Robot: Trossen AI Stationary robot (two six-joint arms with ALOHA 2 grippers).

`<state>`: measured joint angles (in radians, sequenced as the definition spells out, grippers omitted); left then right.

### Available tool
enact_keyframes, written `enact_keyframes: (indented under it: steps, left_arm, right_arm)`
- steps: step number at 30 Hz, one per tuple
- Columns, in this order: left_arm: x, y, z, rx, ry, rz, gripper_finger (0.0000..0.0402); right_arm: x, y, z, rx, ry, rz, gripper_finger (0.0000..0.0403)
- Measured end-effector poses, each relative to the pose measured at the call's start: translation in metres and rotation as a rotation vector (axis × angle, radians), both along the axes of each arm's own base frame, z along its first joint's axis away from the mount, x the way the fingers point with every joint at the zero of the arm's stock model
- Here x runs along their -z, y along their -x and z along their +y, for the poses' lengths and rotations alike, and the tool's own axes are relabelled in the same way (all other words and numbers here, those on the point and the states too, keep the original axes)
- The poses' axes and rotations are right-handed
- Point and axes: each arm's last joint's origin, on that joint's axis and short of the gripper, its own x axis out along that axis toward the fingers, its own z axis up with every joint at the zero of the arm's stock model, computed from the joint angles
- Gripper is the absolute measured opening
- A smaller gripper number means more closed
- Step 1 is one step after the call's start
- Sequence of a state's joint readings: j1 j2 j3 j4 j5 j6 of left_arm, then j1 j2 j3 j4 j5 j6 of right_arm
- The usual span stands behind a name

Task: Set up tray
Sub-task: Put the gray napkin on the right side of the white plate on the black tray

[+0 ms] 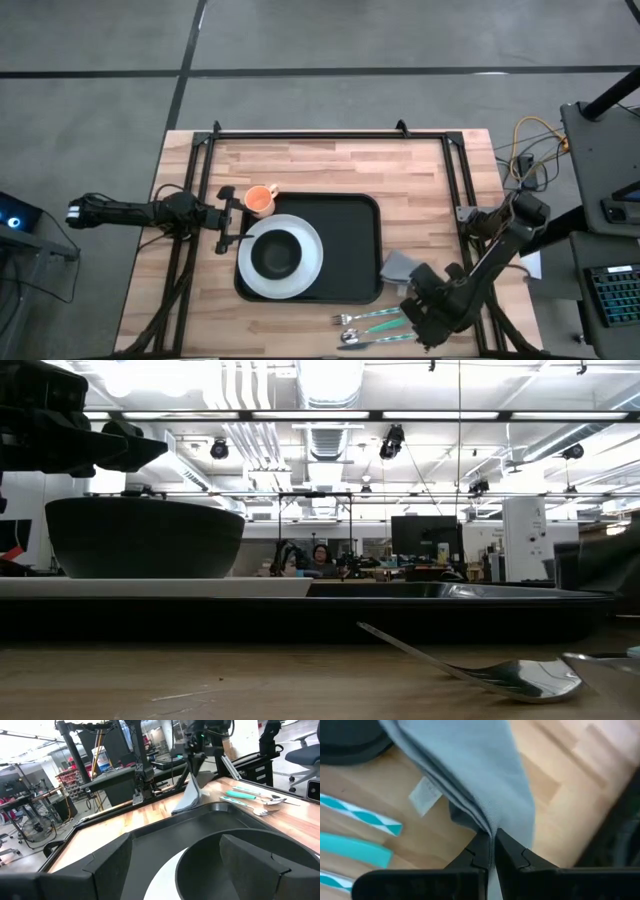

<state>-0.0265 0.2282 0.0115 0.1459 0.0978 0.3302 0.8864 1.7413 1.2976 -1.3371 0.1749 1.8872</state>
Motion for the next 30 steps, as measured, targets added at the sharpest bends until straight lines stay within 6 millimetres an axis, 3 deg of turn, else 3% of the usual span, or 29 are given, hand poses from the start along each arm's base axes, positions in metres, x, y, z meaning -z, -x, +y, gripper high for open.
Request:
enact_keyframes:
  steps: [5,11,19,30]
  left_arm:
    - [0.000,0.000,0.000,0.000,0.000,0.000,0.0280]
    - [0.000,0.000,0.000,0.000,0.000,0.000,0.0280]
    - [0.000,0.000,0.000,0.001,0.000,0.000,0.0280]
    - [0.000,0.000,0.000,0.000,0.000,0.000,0.0280]
  right_arm:
    - [-0.023,0.005,-0.019,0.021,0.009,-0.034,0.0008]
    - [-0.049,0.001,-0.042,-0.041,0.031,-0.204,0.0008]
    - [-0.073,0.000,-0.069,-0.089,0.067,-0.317,0.0008]
    - [-0.081,-0.020,-0.095,-0.318,0.186,-0.316,0.0008]
